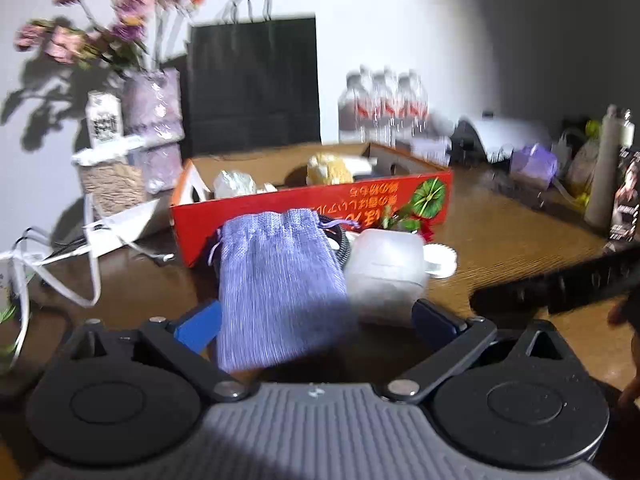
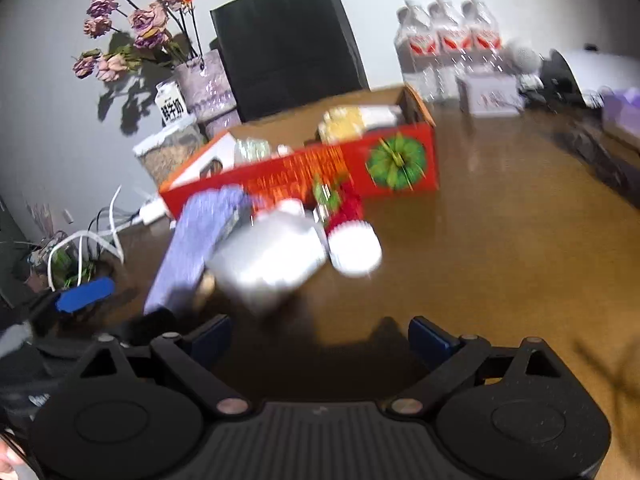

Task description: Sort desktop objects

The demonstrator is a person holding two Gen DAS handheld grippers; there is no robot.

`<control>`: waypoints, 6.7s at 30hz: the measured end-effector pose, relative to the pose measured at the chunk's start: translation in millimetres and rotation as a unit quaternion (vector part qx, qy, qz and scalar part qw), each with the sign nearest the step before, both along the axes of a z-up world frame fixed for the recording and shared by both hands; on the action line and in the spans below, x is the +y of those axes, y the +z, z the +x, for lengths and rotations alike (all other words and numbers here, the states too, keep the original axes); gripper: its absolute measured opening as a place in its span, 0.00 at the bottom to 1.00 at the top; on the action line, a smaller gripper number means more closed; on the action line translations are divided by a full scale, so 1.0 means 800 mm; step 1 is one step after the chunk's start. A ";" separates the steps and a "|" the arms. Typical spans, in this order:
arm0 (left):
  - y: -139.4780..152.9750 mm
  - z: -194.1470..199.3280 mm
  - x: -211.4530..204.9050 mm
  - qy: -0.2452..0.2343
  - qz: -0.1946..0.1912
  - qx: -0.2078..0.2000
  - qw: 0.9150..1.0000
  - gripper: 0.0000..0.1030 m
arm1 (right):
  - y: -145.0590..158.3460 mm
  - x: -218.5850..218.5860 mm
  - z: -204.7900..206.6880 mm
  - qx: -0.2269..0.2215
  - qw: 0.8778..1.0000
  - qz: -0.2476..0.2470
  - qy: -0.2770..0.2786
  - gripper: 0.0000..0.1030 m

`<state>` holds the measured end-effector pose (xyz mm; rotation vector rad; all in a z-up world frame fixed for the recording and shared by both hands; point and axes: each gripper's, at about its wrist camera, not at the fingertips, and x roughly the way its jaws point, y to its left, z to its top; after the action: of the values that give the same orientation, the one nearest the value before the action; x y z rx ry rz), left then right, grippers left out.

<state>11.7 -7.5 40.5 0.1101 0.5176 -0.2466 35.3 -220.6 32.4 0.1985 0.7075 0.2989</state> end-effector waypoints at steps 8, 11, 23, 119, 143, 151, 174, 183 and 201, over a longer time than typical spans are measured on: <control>-0.025 0.041 0.009 -0.012 -0.007 0.051 0.999 0.59 | 0.006 0.055 0.082 0.019 1.000 -0.006 -0.017 0.79; -0.030 0.037 0.021 -0.006 -0.030 0.069 0.997 0.37 | -0.004 0.076 0.092 0.022 0.999 -0.035 -0.023 0.78; 0.003 -0.066 0.022 0.006 -0.020 0.064 0.998 0.04 | -0.005 0.055 0.005 0.004 0.995 -0.075 0.062 0.76; 0.067 -0.261 -0.011 0.048 -0.072 -0.064 0.994 0.07 | 0.043 -0.001 -0.283 -0.187 0.981 -0.045 0.005 0.09; 0.135 0.129 0.018 0.081 -0.058 -0.049 0.994 0.07 | 0.138 0.058 0.134 -0.108 0.993 -0.048 -0.001 0.09; 0.089 0.314 0.021 0.116 -0.064 0.082 0.988 0.07 | 0.098 0.108 0.326 0.043 0.996 -0.072 -0.008 0.09; 0.102 0.357 0.036 0.122 0.006 0.117 0.986 0.68 | 0.102 0.091 0.357 0.110 0.992 -0.039 -0.038 0.46; 0.135 0.307 0.017 0.130 0.025 0.100 0.986 0.80 | 0.123 0.071 0.288 0.077 0.993 -0.082 -0.039 0.56; 0.112 0.127 0.009 0.164 -0.039 0.038 0.985 0.92 | 0.093 0.043 0.085 -0.029 0.999 -0.041 -0.018 0.69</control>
<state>113.2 -0.3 129.8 -0.0624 0.5927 0.0512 103.3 -186.1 106.5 0.1239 0.6563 0.2401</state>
